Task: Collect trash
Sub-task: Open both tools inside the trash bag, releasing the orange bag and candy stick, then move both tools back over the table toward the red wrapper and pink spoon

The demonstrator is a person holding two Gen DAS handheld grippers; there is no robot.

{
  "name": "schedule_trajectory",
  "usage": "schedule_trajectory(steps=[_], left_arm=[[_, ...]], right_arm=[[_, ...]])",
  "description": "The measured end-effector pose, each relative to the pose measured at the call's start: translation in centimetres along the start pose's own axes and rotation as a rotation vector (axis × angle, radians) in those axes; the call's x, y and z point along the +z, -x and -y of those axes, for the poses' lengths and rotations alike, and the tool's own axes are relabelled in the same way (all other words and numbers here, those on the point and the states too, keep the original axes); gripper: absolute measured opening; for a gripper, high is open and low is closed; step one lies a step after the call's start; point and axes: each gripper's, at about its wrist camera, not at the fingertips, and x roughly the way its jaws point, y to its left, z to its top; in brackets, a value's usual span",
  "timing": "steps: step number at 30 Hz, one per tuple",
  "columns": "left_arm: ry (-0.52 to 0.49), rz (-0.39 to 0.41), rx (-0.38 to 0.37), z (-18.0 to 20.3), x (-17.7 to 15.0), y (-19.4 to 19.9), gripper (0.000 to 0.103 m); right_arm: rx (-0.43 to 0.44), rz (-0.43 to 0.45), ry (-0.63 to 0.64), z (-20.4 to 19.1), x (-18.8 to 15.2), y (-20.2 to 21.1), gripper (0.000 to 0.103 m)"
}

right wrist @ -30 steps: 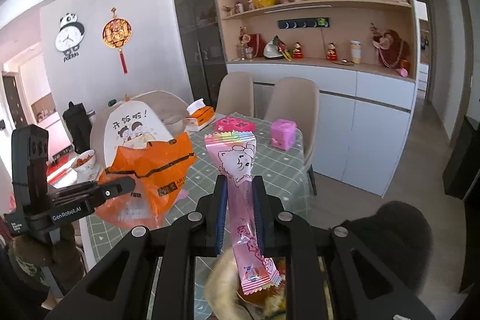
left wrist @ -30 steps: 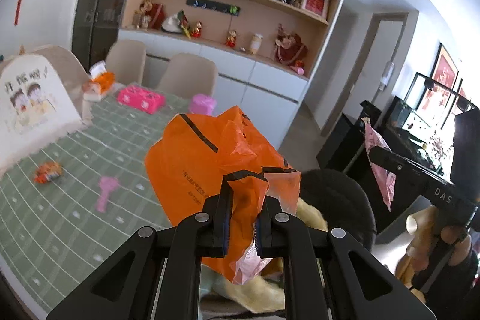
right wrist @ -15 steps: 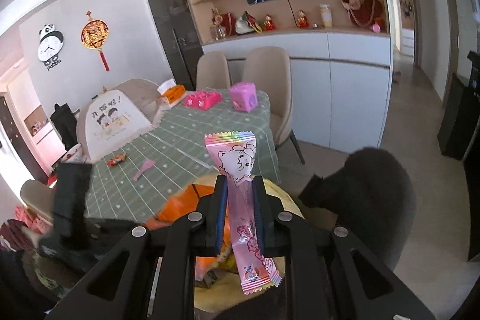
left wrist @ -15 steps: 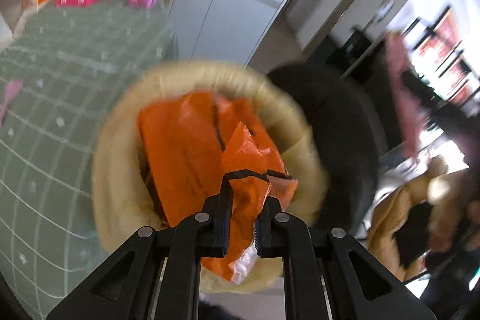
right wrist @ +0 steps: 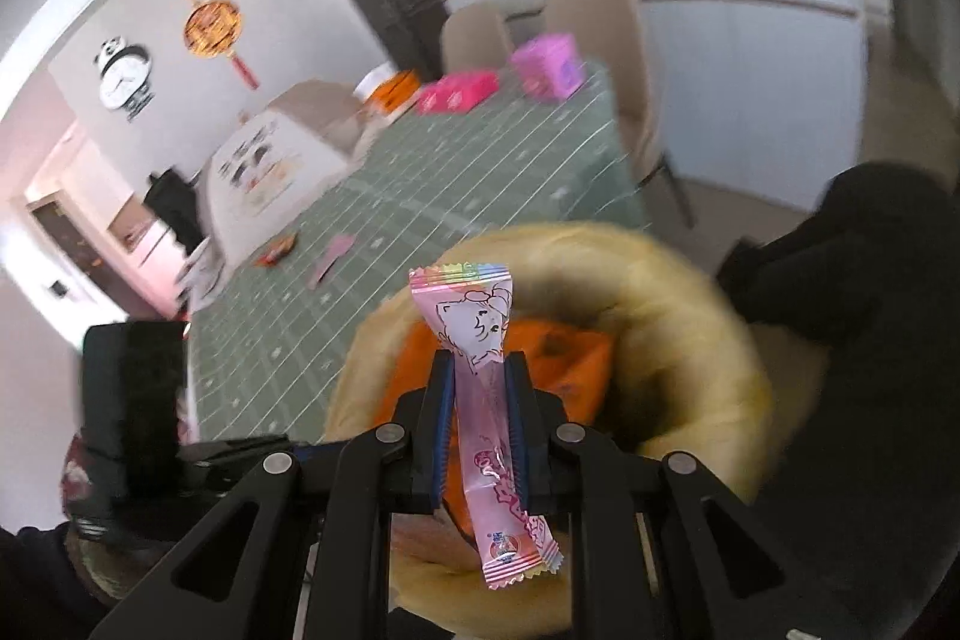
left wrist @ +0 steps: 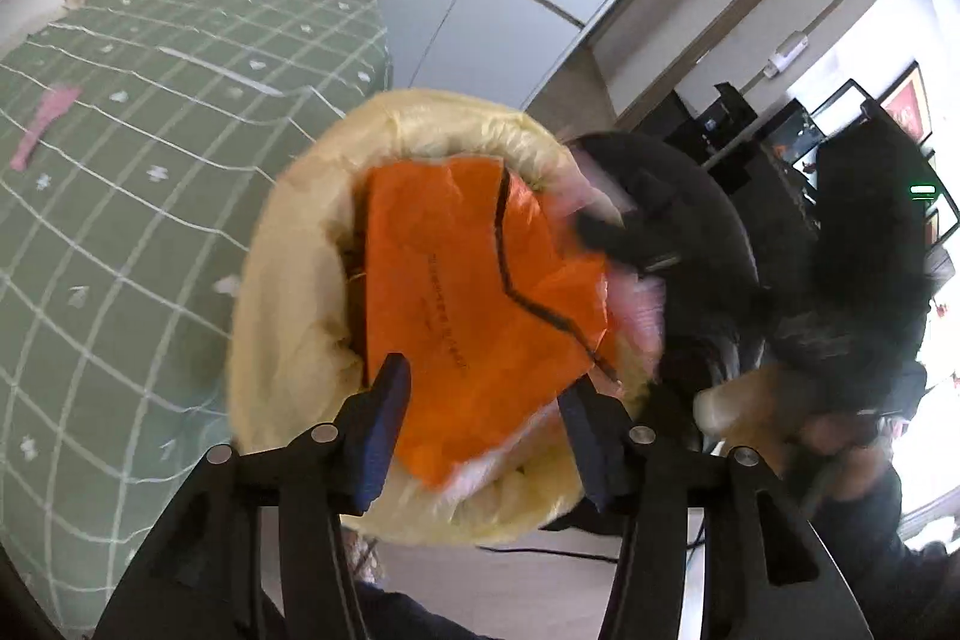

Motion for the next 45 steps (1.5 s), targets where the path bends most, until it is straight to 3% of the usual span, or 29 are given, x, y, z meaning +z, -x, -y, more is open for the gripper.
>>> schedule_trajectory(steps=[6, 14, 17, 21, 25, 31, 34, 38, 41, 45], left_arm=[[0.105, 0.123, 0.058, -3.0, 0.2, 5.2, 0.052], [0.227, 0.267, 0.155, -8.2, 0.4, 10.7, 0.052], [0.267, 0.288, 0.183, -10.0, 0.3, 11.7, 0.052], [0.305, 0.302, 0.209, -11.7, 0.3, 12.6, 0.052], [0.311, 0.309, 0.235, -13.2, 0.9, 13.4, 0.052], [0.345, 0.338, 0.283, -16.0, 2.0, 15.2, 0.052], [0.383, 0.352, 0.303, -17.9, 2.7, 16.1, 0.052], [0.422, 0.363, 0.316, -20.5, 3.5, 17.4, 0.052], [0.421, 0.378, 0.33, -22.0, 4.1, 18.2, 0.052], [0.45, 0.427, 0.362, -25.0, 4.7, 19.4, 0.052]], right_arm=[[-0.035, -0.134, -0.002, -0.4, -0.4, -6.2, 0.015], [-0.26, -0.276, 0.132, -0.8, -1.6, -11.0, 0.015], [-0.287, -0.291, 0.119, -0.3, -1.5, -11.4, 0.016], [-0.326, -0.274, 0.123, -0.6, -1.0, -10.4, 0.019], [-0.358, -0.23, 0.136, -1.4, -0.4, -8.0, 0.028], [-0.299, -0.103, 0.156, -2.7, 1.2, -2.9, 0.04], [-0.281, -0.048, 0.14, -3.3, 2.2, -1.1, 0.043], [-0.335, -0.025, 0.149, -3.7, 3.0, -0.7, 0.045], [-0.302, -0.005, 0.136, -4.3, 3.1, -0.4, 0.045], [-0.318, 0.065, 0.209, -7.1, 3.9, -0.1, 0.045]])
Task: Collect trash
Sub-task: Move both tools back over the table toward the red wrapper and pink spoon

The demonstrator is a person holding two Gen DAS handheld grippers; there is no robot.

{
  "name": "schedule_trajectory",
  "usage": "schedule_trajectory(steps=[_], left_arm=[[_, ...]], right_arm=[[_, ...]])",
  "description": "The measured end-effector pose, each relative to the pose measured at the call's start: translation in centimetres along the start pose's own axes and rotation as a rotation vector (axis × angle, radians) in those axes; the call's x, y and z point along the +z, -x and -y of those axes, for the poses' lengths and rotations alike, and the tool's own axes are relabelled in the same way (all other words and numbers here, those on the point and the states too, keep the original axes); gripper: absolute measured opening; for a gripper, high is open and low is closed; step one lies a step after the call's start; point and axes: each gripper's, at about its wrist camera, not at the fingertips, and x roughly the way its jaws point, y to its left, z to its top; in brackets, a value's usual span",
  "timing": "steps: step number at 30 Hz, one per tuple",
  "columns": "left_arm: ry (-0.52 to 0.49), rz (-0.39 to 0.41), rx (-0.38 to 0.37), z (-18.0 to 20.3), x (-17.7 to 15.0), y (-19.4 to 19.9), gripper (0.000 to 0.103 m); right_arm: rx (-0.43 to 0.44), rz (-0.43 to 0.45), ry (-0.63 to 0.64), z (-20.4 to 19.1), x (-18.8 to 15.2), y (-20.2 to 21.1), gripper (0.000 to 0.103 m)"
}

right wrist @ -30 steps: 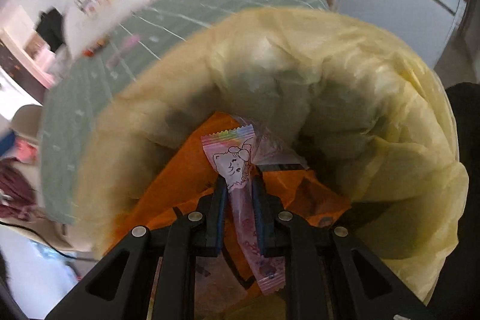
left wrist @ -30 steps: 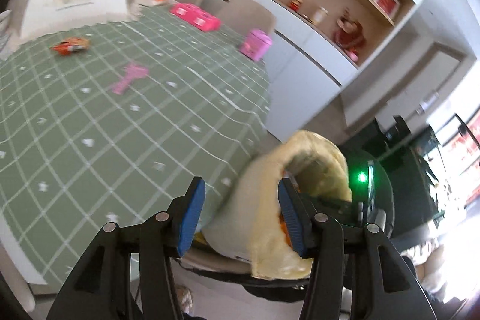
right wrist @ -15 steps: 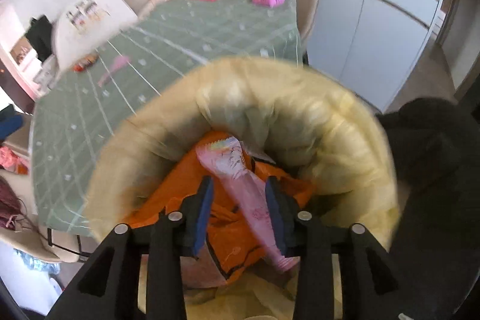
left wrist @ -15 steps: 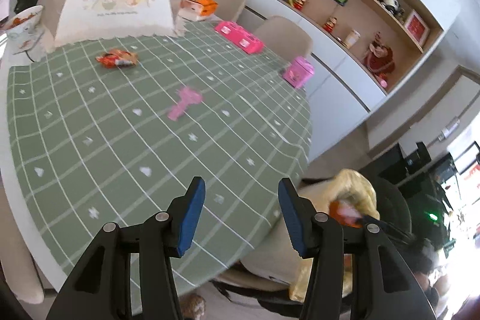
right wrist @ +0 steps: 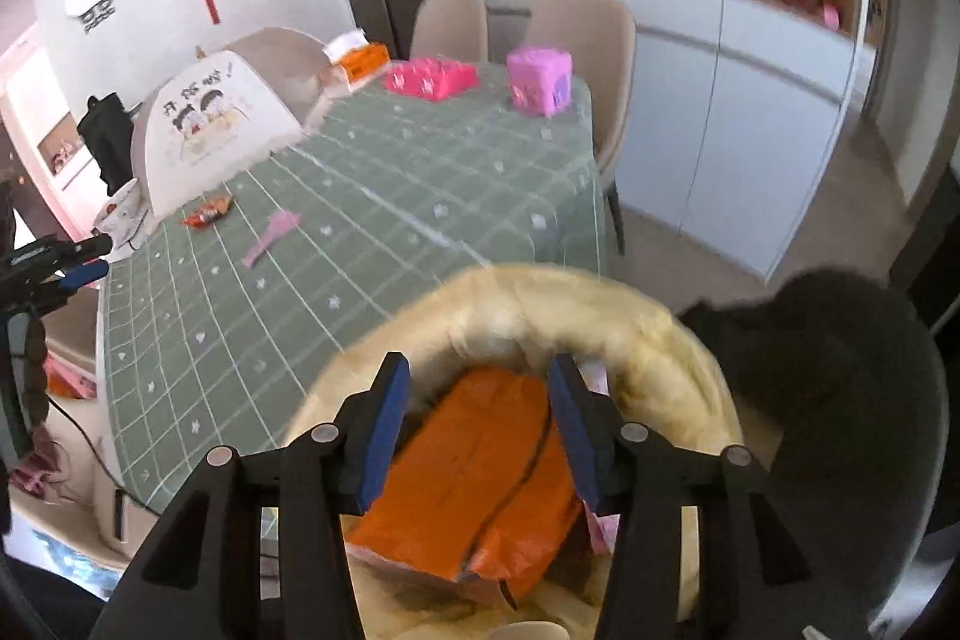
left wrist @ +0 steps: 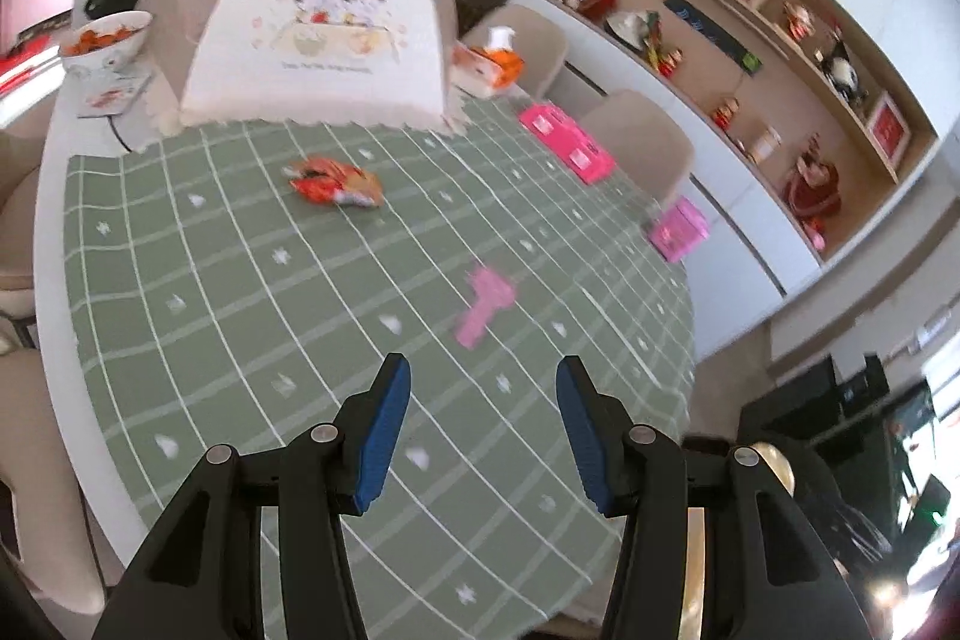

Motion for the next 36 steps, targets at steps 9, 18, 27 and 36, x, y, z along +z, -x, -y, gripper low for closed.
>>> schedule_trajectory(steps=[9, 18, 27, 36], left_arm=[[0.012, 0.042, 0.065, -5.9, 5.5, -4.3, 0.052], [-0.117, -0.02, 0.031, -9.2, 12.3, -12.3, 0.052], [-0.272, -0.168, -0.012, -10.7, 16.3, -21.5, 0.053], [-0.328, -0.301, -0.106, -11.6, 16.8, -25.1, 0.053]], right_arm=[[0.152, 0.022, 0.004, -6.7, 5.4, -4.1, 0.044], [0.194, -0.022, 0.026, -14.7, 10.0, -13.7, 0.044], [0.142, -0.164, 0.022, -18.4, 8.2, -20.2, 0.044], [0.116, -0.204, -0.058, -18.2, 7.0, -22.7, 0.044]])
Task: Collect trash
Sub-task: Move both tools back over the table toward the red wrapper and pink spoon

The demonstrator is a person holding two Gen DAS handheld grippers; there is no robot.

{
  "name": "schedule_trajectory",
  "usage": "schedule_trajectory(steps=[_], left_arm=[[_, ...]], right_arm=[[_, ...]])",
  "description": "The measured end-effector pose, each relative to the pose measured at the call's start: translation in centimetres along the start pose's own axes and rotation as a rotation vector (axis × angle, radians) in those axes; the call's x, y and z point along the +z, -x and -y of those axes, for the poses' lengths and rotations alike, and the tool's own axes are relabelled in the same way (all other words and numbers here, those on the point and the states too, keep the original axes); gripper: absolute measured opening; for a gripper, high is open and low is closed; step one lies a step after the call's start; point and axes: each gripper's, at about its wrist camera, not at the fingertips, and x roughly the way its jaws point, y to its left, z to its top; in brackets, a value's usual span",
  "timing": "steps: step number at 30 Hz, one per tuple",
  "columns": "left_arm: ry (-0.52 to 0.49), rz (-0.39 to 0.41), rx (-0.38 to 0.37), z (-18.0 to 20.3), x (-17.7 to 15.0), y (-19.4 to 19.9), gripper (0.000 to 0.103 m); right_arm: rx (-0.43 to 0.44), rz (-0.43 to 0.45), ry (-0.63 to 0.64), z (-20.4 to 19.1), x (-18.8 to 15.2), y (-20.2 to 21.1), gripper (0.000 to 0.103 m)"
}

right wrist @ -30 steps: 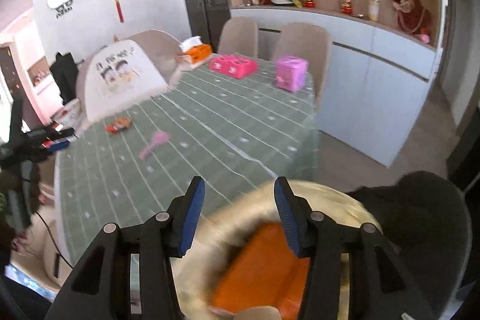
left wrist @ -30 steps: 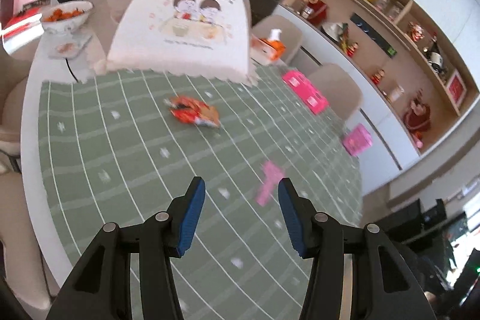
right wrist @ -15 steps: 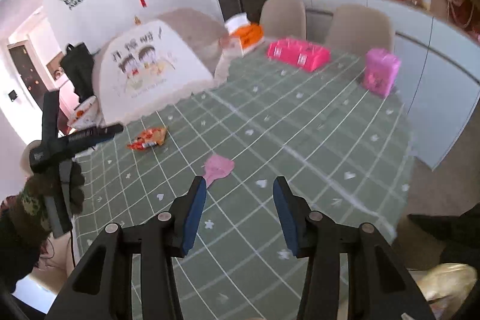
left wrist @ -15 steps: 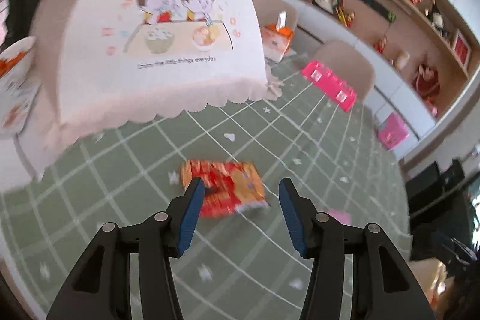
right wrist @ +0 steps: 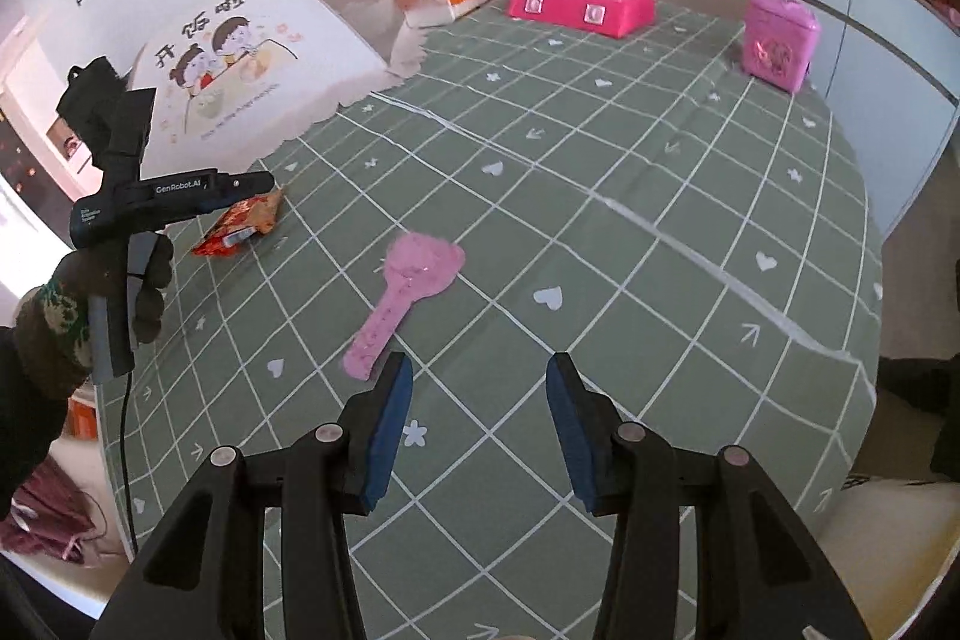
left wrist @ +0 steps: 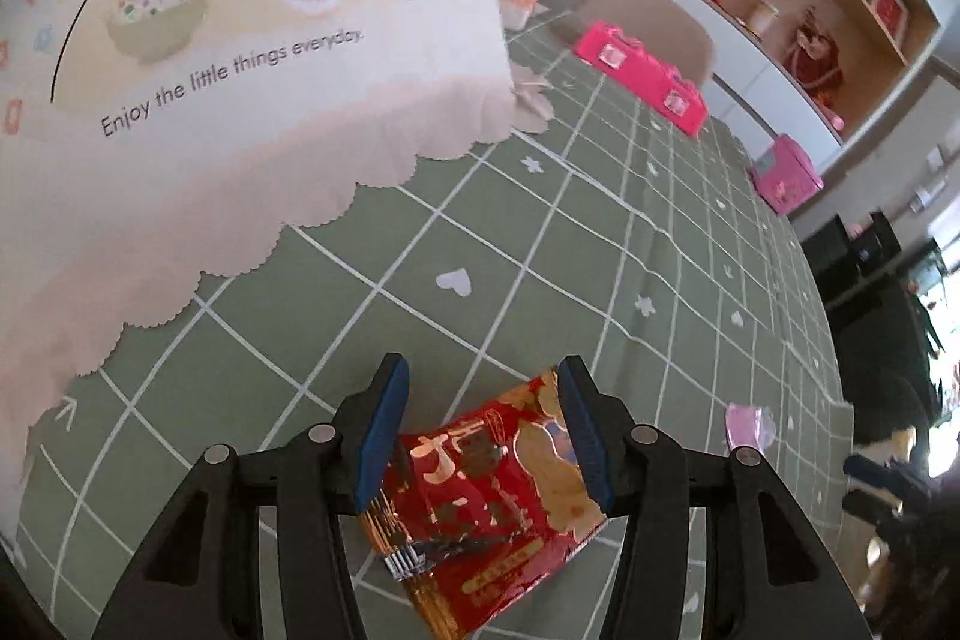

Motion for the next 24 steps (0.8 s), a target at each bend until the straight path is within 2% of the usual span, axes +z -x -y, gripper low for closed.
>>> schedule_trajectory(steps=[3, 7, 9, 15, 22, 24], left_arm=[[-0.041, -0.042, -0.046, 0.5, -0.9, 0.3, 0.053], [-0.165, -0.091, -0.045, 2.1, -3.1, 1.2, 0.053], [-0.192, -0.109, -0.056, 2.5, -4.0, 1.7, 0.053], [-0.268, -0.132, -0.012, 3.5, -6.2, 2.7, 0.053], [-0.255, -0.171, 0.023, 4.0, -7.9, 3.6, 0.052], [-0.244, -0.175, 0.038, 4.0, -8.3, 3.8, 0.04]], right_arm=[[-0.008, -0.009, 0.0, 0.0, 0.0, -0.6, 0.044], [-0.003, -0.012, -0.012, 0.2, -0.1, -1.0, 0.044], [0.004, -0.011, -0.014, 0.2, -0.2, -1.1, 0.044], [0.002, -0.006, -0.01, -0.1, 0.0, -2.3, 0.044], [-0.002, 0.045, 0.02, -2.8, 2.3, -5.5, 0.044], [-0.01, 0.052, 0.047, -3.6, 3.0, -6.7, 0.045]])
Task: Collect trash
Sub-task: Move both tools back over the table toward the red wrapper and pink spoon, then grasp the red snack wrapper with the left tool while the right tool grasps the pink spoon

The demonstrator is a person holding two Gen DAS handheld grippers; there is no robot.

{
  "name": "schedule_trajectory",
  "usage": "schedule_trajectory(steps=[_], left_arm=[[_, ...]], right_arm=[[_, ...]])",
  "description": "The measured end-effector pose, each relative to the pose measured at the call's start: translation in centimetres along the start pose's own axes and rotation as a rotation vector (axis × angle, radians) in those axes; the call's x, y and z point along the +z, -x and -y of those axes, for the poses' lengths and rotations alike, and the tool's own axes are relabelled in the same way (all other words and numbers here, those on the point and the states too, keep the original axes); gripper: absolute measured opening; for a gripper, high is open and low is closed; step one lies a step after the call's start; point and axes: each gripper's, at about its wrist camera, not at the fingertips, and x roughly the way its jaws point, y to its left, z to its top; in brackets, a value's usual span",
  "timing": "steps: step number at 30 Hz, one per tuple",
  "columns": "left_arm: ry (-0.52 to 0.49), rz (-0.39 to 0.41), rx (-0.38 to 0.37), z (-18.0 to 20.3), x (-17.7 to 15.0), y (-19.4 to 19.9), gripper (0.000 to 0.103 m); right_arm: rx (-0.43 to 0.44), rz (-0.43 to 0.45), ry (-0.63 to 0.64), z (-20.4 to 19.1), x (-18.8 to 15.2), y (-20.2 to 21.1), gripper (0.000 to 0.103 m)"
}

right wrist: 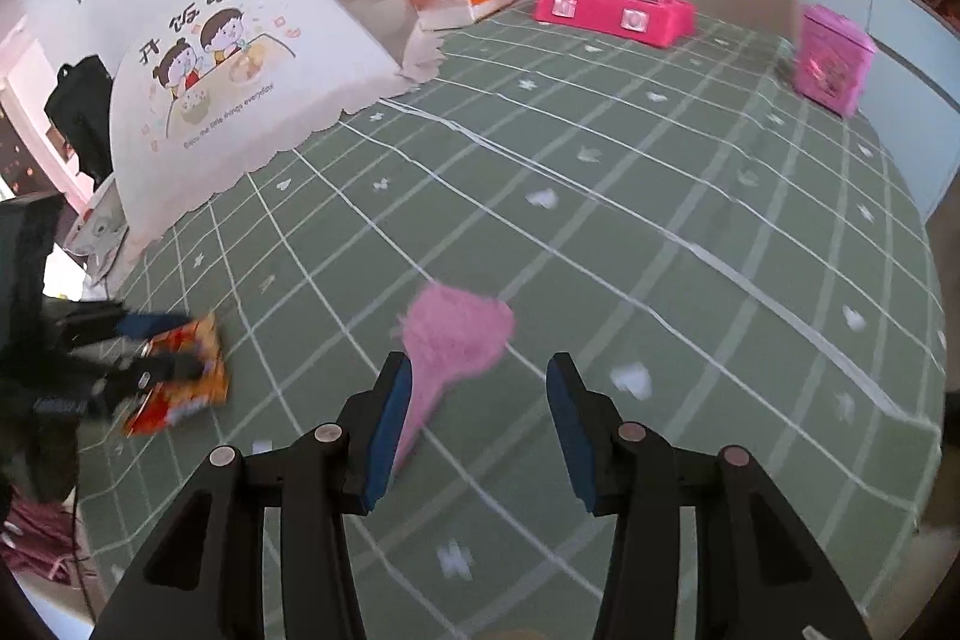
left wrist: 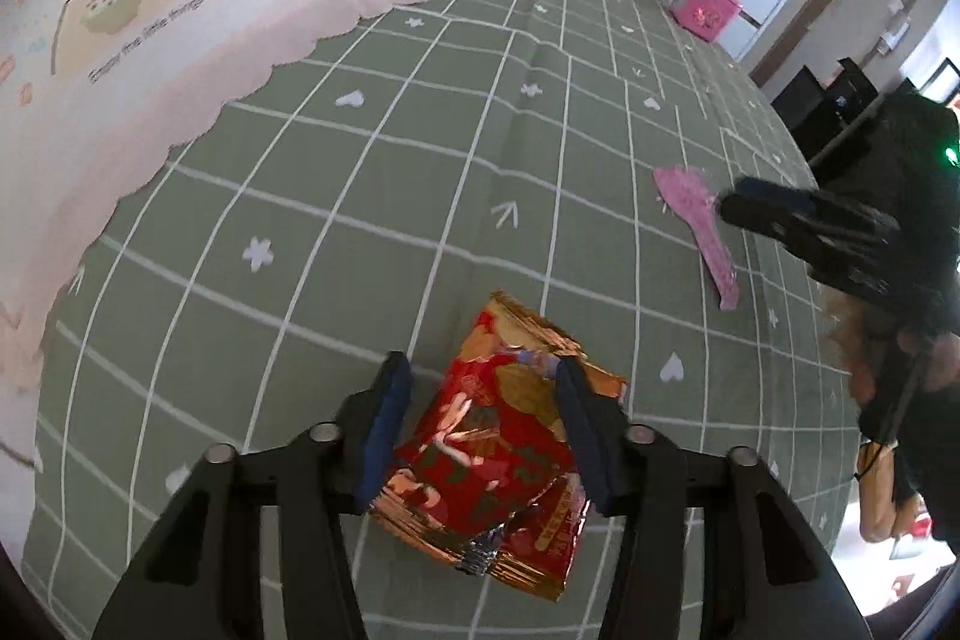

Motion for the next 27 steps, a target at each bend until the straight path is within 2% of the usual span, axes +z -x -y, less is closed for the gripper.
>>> schedule_trajectory(steps=[2, 5, 8, 11, 13, 15, 20, 24, 27], left_arm=[[0.042, 0.007, -0.015, -0.4, -0.6, 0.6, 0.028], [0.105, 0.046, -0.025, -0.9, -1.7, 1.7, 0.02], [0.158, 0.094, -0.017, -0.9, -2.9, 3.0, 0.017], [0.205, 0.132, -0.011, -0.7, -3.7, 3.9, 0.015], [0.227, 0.149, -0.014, -0.5, -4.0, 4.5, 0.014], [0.234, 0.165, -0.007, -0.3, -4.2, 5.0, 0.013], [0.254, 0.226, -0.018, 0.8, -4.1, 7.7, 0.013], [0.229, 0.313, 0.015, 3.1, -2.9, 10.8, 0.013], [0.204, 0.379, 0.056, 5.5, -2.4, 13.1, 0.013]], right_arm=[[-0.029, 0.013, 0.025, -0.5, 0.6, -1.1, 0.045], [-0.044, 0.005, 0.033, -0.5, 1.1, -2.2, 0.049], [-0.065, -0.007, 0.056, -0.8, 1.2, -2.6, 0.05], [-0.117, -0.023, 0.137, -2.0, 1.0, -2.9, 0.05], [-0.115, -0.026, 0.161, -2.5, 0.8, -2.7, 0.043], [-0.091, -0.022, 0.151, -2.7, 0.6, -2.0, 0.043], [-0.036, 0.032, 0.115, -2.7, 0.5, 2.6, 0.043], [-0.019, 0.078, 0.099, -2.6, 0.5, 7.2, 0.043], [-0.013, 0.143, 0.092, -2.0, 0.2, 11.8, 0.043]])
